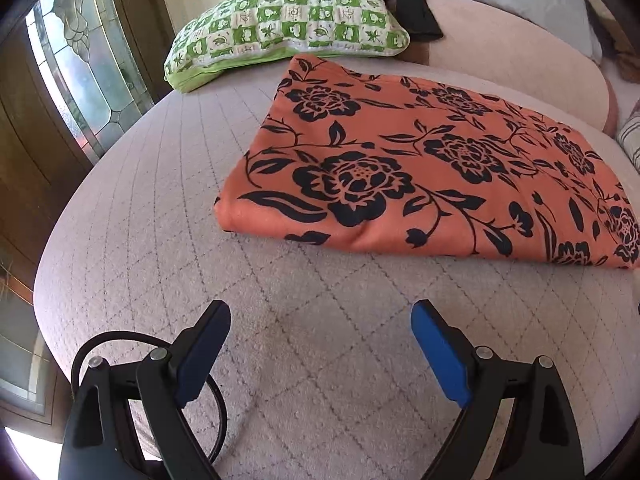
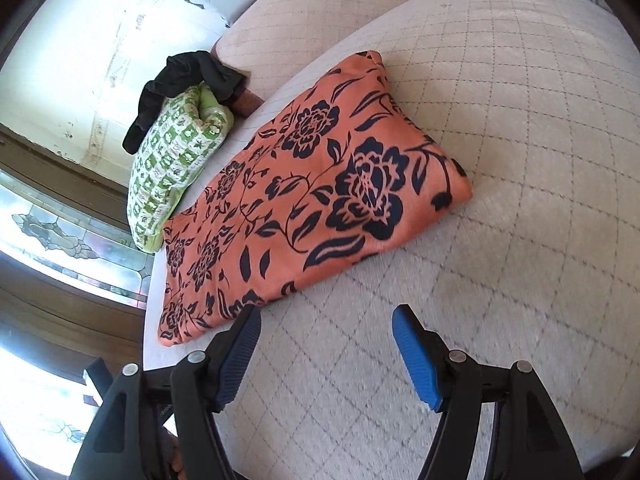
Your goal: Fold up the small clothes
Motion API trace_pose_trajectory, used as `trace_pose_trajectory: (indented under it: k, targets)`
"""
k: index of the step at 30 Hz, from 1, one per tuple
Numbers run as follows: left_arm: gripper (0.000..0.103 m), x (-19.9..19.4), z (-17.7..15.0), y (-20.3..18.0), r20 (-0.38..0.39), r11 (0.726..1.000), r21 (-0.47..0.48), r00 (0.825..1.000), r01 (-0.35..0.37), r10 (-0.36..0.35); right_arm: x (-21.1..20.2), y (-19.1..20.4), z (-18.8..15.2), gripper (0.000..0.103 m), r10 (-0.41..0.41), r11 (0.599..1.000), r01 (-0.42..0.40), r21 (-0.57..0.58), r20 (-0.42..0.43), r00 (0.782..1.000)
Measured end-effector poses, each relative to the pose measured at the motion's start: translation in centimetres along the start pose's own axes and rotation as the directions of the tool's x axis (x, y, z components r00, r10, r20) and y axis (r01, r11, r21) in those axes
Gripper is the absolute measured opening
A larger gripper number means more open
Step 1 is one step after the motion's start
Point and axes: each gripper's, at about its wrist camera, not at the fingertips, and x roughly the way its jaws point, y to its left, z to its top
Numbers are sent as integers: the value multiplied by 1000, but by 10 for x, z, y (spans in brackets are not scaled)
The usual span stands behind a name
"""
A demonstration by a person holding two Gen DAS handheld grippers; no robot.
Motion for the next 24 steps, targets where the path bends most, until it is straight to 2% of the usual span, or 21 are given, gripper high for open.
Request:
trace_pose_trajectory:
  k: [13,24]
  targets:
    - [92,11,5,6,-12,999,-53,1000,-2,1,12,5,3,74,22,1000,-22,-3,-2,1000]
    - [92,8,5,2,6,999,-34,1000,-6,6,8,11,5,74,35,999,-35,-29,29,999]
